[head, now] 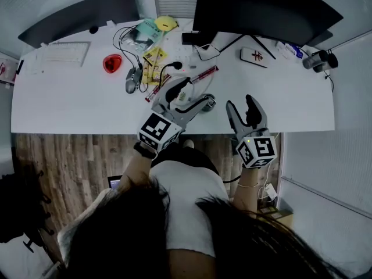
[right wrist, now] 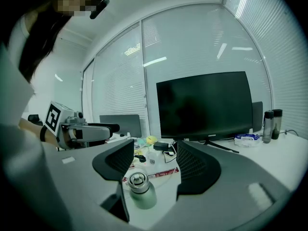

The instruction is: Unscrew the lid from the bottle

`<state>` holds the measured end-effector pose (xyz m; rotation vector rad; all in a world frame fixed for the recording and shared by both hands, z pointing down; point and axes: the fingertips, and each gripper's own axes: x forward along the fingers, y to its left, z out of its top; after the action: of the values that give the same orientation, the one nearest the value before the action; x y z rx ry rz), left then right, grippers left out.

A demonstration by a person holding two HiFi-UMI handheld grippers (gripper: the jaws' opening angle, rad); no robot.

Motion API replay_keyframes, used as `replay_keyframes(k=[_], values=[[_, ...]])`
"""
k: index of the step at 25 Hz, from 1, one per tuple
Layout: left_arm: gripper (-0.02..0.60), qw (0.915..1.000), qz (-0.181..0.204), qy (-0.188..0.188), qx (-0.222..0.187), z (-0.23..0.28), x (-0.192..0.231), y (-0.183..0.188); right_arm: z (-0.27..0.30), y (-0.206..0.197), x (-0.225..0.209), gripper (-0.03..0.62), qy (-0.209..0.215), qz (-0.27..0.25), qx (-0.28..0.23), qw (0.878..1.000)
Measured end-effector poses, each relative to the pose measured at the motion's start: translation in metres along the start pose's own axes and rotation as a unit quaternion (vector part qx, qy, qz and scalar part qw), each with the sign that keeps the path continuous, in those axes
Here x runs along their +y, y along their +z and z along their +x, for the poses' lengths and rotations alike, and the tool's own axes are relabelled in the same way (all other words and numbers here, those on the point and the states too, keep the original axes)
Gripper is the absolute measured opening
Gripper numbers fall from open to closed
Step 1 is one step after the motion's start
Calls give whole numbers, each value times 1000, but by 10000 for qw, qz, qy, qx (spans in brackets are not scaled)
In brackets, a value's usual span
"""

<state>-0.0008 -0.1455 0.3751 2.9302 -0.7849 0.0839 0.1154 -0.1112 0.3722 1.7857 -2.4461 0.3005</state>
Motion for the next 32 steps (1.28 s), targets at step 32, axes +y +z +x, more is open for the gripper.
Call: replay_keyframes(k=[32], values=[[376, 9836, -51, -1191, 1352, 43, -32, -185, 55, -106, 36, 250, 914, 376, 633, 9931]])
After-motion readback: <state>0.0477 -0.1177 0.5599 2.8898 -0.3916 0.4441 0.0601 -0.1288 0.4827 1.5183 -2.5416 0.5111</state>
